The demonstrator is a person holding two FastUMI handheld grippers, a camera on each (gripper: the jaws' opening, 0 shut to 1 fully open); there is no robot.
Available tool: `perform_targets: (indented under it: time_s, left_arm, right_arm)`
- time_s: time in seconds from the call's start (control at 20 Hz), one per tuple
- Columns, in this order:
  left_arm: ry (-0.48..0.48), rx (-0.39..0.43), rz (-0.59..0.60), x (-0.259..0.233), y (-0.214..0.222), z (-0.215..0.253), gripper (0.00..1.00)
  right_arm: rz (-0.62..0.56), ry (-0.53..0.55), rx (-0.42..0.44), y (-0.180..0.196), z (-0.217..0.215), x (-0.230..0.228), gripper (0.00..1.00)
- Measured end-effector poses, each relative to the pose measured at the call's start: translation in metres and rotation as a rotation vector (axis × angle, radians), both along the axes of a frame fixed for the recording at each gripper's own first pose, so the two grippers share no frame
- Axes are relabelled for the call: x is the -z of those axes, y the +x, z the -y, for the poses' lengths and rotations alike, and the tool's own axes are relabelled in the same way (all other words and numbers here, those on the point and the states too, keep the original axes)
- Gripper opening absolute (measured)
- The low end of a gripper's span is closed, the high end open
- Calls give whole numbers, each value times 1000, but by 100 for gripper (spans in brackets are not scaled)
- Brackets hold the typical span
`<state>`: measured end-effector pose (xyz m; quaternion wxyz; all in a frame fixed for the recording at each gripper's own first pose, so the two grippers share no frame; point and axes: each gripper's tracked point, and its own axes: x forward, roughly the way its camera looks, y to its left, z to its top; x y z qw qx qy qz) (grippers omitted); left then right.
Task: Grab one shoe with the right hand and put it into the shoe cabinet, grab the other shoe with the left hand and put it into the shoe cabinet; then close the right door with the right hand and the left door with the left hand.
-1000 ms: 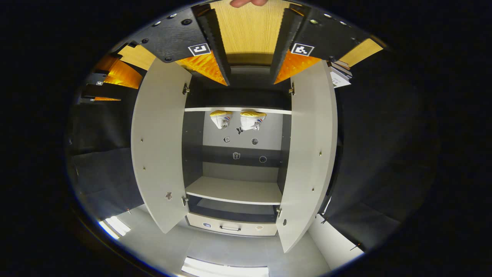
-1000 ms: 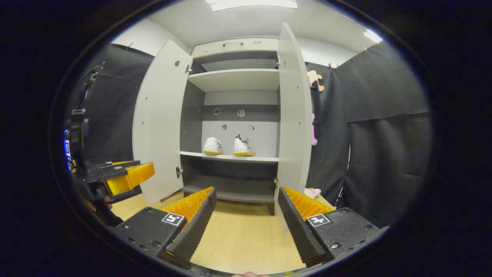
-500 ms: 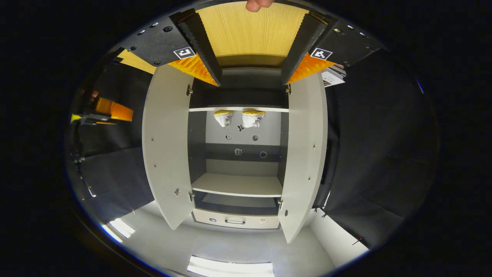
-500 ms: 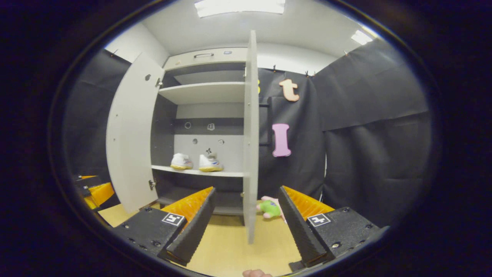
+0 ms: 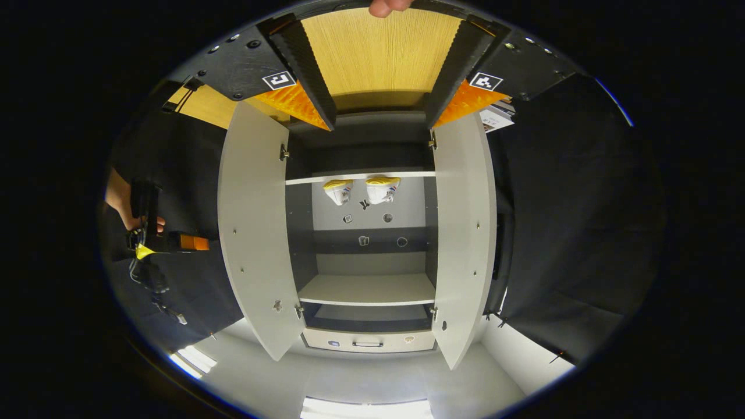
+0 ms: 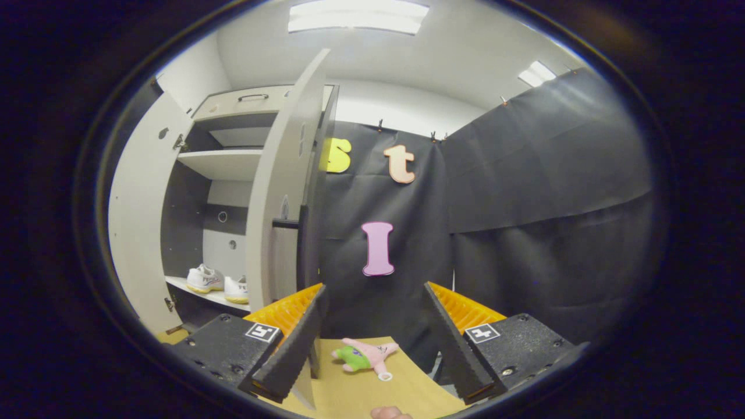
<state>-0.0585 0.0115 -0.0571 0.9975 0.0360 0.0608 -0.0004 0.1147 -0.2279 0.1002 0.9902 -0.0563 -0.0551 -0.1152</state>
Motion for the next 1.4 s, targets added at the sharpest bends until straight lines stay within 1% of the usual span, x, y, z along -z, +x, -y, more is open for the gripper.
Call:
perform_targets:
  time_s: [0.2,0.3,0.35,0.4,0.5,0.55,0.6,0.7,0.85,0.9,0.95,1.2,1.25,1.4]
  left_arm:
    - [10,-5,-4,2,0,-1,92]
    - [13,-1,-12,4,1,-1,92]
    - [14,2,-16,6,2,0,92]
    - [15,3,-17,7,2,1,92]
    - [14,12,-25,9,2,4,92]
    - [14,16,-25,9,3,6,92]
    - [16,19,-22,8,5,7,92]
    - [19,25,-20,8,6,8,93]
    - [22,25,-22,10,5,7,92]
    - [20,24,-21,10,5,6,92]
    - [19,21,-23,10,5,5,92]
    - [9,-6,-25,10,3,-4,92]
    - [7,-11,-27,10,2,-6,92]
    - [10,-30,-28,11,-1,-13,92]
  right_arm:
    - [-16,7,-22,29,2,-12,100]
    - [-16,12,-28,35,-1,-12,100]
    - [-14,14,-22,37,-1,-14,98]
    - [-4,28,-41,37,-9,-17,98]
    - [-10,47,-45,35,-14,-16,96]
    - [-13,45,-48,36,-18,-15,91]
    - [-10,42,-52,35,-22,-16,95]
    - [-8,48,-65,34,-33,-16,95]
    - [-6,73,-106,34,-57,-14,95]
    - [-6,81,-122,36,-65,-12,91]
    - [-4,86,-139,37,-74,-11,95]
    - [-3,100,-180,44,-108,-8,95]
    - [-3,105,-195,47,-116,-8,91]
    - [-12,119,-245,59,-141,-4,90]
